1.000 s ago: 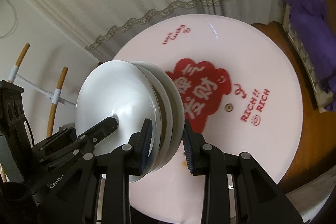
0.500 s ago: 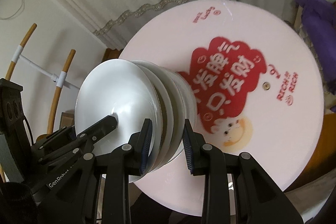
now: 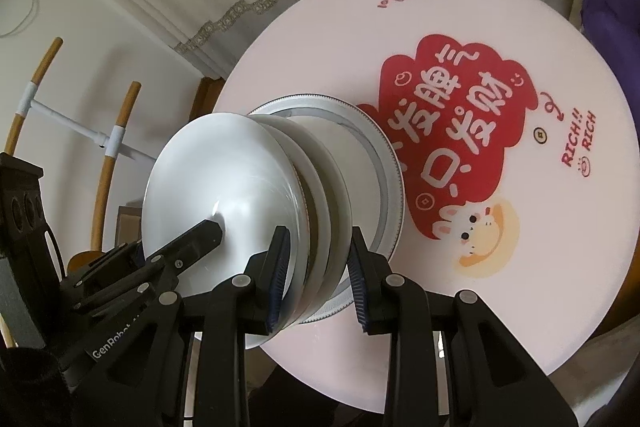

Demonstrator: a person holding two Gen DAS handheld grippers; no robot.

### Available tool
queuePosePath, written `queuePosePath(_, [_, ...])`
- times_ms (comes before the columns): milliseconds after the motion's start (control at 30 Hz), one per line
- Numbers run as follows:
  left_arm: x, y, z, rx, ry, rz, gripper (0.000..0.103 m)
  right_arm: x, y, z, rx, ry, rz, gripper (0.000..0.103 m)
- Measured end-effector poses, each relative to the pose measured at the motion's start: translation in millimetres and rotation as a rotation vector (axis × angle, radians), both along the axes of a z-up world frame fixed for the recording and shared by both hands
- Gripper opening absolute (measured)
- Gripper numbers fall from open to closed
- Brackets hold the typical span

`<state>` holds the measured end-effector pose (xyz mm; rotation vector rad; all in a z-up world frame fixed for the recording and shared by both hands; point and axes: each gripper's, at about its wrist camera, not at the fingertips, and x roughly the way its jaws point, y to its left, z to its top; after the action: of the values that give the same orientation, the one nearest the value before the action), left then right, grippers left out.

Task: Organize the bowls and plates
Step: 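Lower the bowl stack onto the plate stack and open both grippers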

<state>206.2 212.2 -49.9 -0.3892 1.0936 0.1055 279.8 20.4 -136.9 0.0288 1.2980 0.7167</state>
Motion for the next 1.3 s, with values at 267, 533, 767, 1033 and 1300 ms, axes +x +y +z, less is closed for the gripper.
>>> queuePosePath(267, [25.7, 1.4, -13.1, -0.01, 0.023, 0.011, 0.024, 7.7, 10.0, -11.8, -0.013, 0.028, 0.01, 0.029])
queuePosePath(533, [34.8, 10.9, -23.0, -0.025, 0.029, 0.012, 0.024, 12.9, 14.7, -15.5, -0.022, 0.04, 0.011, 0.029])
queuePosePath(767, [37.2, 18.3, -28.7, -0.049, 0.02, 0.023, 0.026, 14.7, 22.7, -14.1, -0.035, 0.034, 0.028, 0.032])
queuePosePath(1033, [23.9, 18.8, -19.4, 0.052, -0.072, 0.05, 0.043, 7.8, 21.2, -5.4, -0.051, -0.061, 0.001, 0.051])
queuePosePath(1300, [-41.9, -1.7, 19.0, 0.216, -0.36, 0.02, 0.081, -34.6, -31.0, 21.5, 0.023, -0.227, -0.131, 0.064])
